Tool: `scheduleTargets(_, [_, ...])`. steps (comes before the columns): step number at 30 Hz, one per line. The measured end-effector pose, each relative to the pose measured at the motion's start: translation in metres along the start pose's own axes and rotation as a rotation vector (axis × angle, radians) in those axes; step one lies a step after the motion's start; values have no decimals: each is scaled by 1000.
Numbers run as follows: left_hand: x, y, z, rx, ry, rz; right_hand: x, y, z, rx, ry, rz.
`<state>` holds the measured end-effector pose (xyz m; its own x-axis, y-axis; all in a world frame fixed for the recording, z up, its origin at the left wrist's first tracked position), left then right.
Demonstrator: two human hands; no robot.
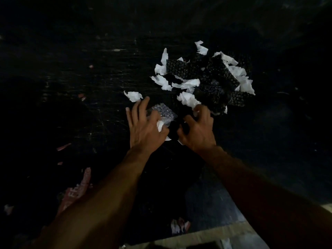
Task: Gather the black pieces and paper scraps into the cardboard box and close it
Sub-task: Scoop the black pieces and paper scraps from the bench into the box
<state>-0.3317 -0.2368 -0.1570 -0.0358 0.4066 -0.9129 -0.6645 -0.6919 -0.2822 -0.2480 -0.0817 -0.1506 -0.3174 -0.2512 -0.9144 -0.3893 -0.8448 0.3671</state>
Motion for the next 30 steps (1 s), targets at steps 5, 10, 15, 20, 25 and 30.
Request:
scheduleTargets(5, [2,-1,9,-191,154,20,0,-1,6,-151,47,-133])
scheduleTargets(10, [9,9,18,-125,269,54,7,-6,13,-153,168,-79])
scheduleTargets(15, [8,5,12,-150,67,66,7,-2,12,-195,101,-80])
scheduleTargets(20, [9,8,13,-107,-83,83,13,-5,7,-246,-104,-36])
scheduleTargets(25, [4,9,9,-46,-53,-170,13,-4,2,-296,-135,-16])
scheduleTargets(30, [-16,1,13,-27,25,-309,-7,-3,3,-138,-88,162])
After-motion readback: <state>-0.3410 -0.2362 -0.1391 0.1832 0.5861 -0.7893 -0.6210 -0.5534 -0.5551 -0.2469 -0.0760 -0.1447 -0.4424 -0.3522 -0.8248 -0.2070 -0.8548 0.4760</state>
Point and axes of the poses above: each hand's wrist, its own z-axis towards the middle knuckle, its own x-axis out of the palm, y = z × x, the point moved 1 cm from there along z, towards the middle knuckle, and after that the axes turned 7 degrees about x, right-handed, at the moved point
